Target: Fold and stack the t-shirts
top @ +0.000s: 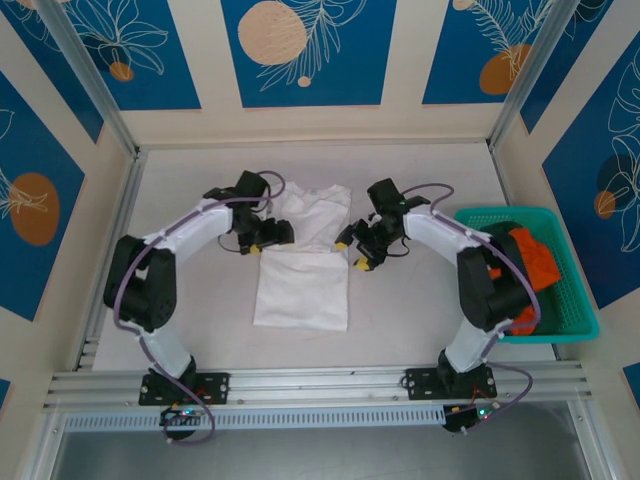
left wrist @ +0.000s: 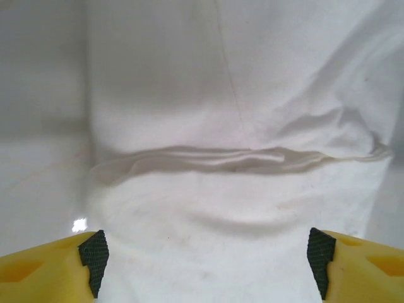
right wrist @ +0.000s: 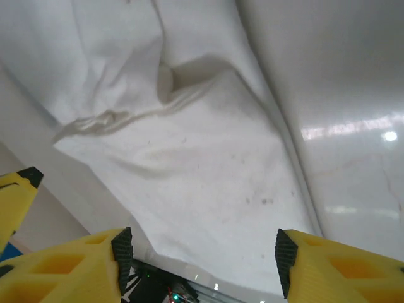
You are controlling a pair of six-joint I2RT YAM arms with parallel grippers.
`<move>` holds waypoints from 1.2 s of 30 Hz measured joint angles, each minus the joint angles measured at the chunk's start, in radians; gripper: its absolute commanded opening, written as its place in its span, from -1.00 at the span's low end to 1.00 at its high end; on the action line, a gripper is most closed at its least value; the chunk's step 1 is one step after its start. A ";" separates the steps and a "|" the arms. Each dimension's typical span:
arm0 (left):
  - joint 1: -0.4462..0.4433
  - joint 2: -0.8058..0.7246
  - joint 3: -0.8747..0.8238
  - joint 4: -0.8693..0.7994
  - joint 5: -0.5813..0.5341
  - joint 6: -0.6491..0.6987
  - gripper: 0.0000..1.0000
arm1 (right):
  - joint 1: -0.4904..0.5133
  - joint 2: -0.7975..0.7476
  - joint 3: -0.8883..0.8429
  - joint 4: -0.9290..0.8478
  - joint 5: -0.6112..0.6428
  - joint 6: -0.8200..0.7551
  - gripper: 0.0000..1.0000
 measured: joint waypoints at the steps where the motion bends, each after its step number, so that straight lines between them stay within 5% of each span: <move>1: 0.008 -0.031 -0.008 -0.014 0.008 0.003 0.71 | 0.002 -0.033 -0.023 0.005 -0.005 -0.010 0.33; 11: 0.020 -0.304 -0.456 -0.131 0.210 -0.032 0.49 | 0.183 -0.216 -0.423 0.073 -0.097 -0.077 0.35; 22: 0.020 -0.291 -0.624 -0.032 0.354 -0.118 0.11 | 0.275 -0.153 -0.446 0.164 -0.092 -0.050 0.04; 27: 0.020 -0.260 -0.633 0.032 0.354 -0.144 -0.20 | 0.286 -0.121 -0.445 0.176 -0.091 -0.042 -0.28; 32: 0.020 -0.207 -0.629 0.069 0.326 -0.154 -1.00 | 0.283 -0.095 -0.442 0.185 -0.071 -0.059 -0.89; 36: 0.019 -0.203 -0.582 0.036 0.240 -0.114 -1.00 | 0.262 -0.093 -0.423 0.156 -0.050 -0.073 -1.00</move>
